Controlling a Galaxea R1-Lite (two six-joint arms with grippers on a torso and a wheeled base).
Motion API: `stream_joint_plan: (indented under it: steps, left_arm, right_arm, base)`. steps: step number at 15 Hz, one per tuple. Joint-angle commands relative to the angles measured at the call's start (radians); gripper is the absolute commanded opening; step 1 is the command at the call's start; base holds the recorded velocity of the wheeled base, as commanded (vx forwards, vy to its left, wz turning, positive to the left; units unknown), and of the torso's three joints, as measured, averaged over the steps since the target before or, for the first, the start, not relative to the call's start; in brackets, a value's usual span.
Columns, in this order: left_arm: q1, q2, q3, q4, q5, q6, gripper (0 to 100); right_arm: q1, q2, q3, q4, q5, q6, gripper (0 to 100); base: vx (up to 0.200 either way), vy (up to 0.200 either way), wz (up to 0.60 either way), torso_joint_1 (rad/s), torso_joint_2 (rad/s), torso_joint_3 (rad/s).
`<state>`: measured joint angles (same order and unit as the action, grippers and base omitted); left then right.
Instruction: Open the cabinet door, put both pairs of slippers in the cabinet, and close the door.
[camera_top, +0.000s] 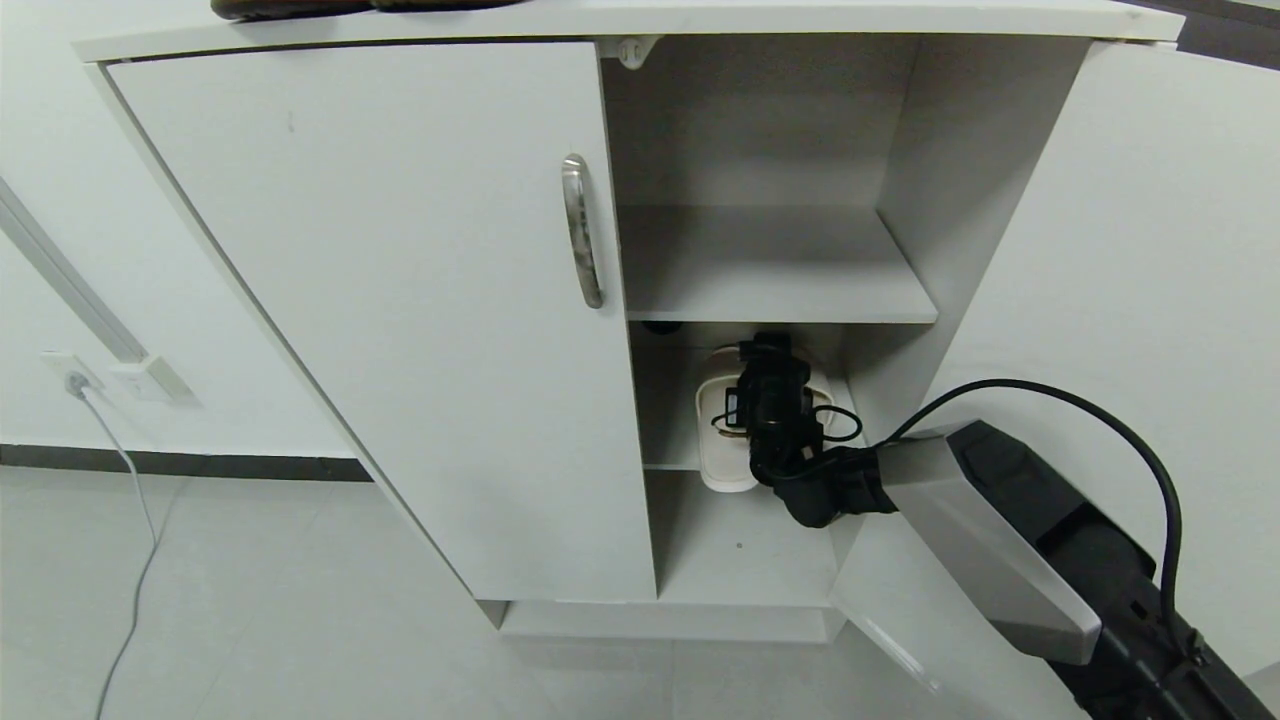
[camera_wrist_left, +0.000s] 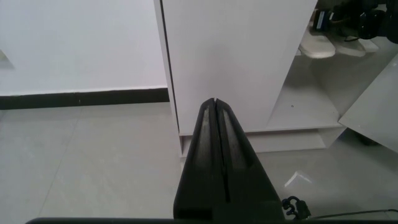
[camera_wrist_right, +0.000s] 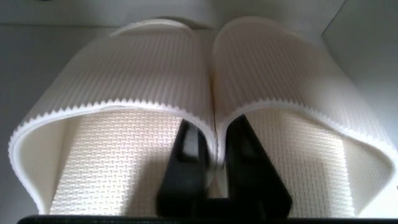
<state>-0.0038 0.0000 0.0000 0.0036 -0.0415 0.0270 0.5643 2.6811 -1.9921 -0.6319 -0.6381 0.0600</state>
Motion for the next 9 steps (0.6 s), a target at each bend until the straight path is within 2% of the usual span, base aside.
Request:
stream_joint_plan:
  steps: [1,5,9]
  left_arm:
    - [0.001,0.002,0.0,-0.001,0.0,0.001,0]
    - [-0.001,0.002,0.0,0.001,0.0,-0.001,0]
    - [-0.001,0.002,0.0,-0.001,0.0,-0.001,0]
  right_arm:
    - [0.0,0.002,0.001,0.0,-0.002,0.0,100]
    - [0.005,-0.015,0.039,-0.003,-0.008,0.0,100]
    - [0.042,-0.173,0.292,-0.084,-0.018,0.006,100]
  base:
    - [0.0,0.0,0.0,0.0,0.0,0.0]
    - [0.0,0.0,0.0,0.0,0.0,0.0]
    - [0.0,0.0,0.0,0.0,0.0,0.0]
